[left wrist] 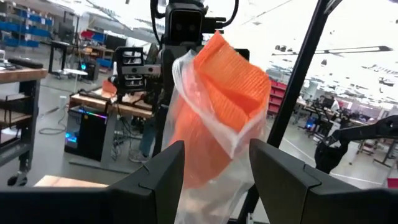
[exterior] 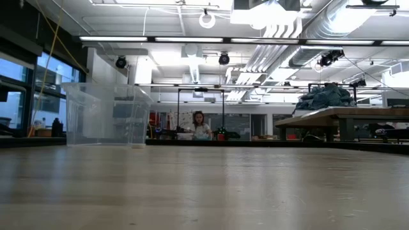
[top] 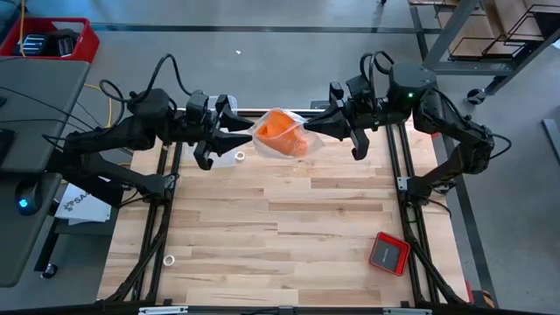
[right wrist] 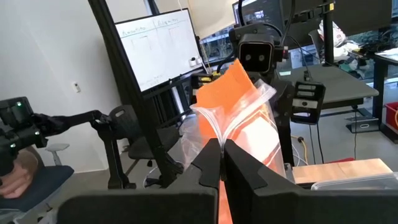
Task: Roll bandage
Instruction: Put the rolled orange bandage into the zip bag
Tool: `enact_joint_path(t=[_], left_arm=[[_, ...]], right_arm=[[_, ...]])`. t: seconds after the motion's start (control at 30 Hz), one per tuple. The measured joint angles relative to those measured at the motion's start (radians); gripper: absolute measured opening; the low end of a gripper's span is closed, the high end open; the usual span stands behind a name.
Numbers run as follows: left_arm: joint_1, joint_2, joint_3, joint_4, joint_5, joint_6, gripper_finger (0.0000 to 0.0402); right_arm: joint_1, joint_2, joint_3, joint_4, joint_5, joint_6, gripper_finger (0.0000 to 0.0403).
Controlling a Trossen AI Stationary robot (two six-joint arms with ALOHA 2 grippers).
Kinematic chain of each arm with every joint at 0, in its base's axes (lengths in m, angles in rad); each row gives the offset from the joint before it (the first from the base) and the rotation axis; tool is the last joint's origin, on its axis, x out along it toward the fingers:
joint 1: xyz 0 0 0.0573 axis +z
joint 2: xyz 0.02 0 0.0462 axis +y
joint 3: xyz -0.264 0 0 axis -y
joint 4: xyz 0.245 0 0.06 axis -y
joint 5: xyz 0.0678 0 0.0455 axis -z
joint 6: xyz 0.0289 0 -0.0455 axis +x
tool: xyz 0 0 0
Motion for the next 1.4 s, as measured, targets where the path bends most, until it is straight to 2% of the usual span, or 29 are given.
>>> enact_joint_path(t=[0.63, 0.73, 0.9, 1.1, 1.4], left_arm=[[0.000, 0.015, 0.000, 0.051, -0.028, 0.060, 0.0158], [0.000, 0.015, 0.000, 0.049, -0.030, 0.096, 0.0125], [0.002, 0.015, 0.000, 0.023, -0.029, 0.104, 0.0015], [0.009, 0.010, 0.000, 0.007, -0.034, 0.100, 0.0003], [0.048, -0.041, 0.000, -0.081, -0.046, 0.098, 0.0001]], right_arm=[[-0.001, 0.000, 0.000, 0.000, 0.001, 0.000, 0.0000], [-0.001, 0.000, 0.000, -0.003, 0.004, 0.000, 0.0000], [-0.001, 0.000, 0.000, -0.036, 0.005, 0.000, 0.0000], [-0.002, -0.002, 0.000, -0.054, 0.005, 0.000, 0.0000], [-0.055, -0.023, 0.000, -0.198, 0.008, 0.000, 0.0000]])
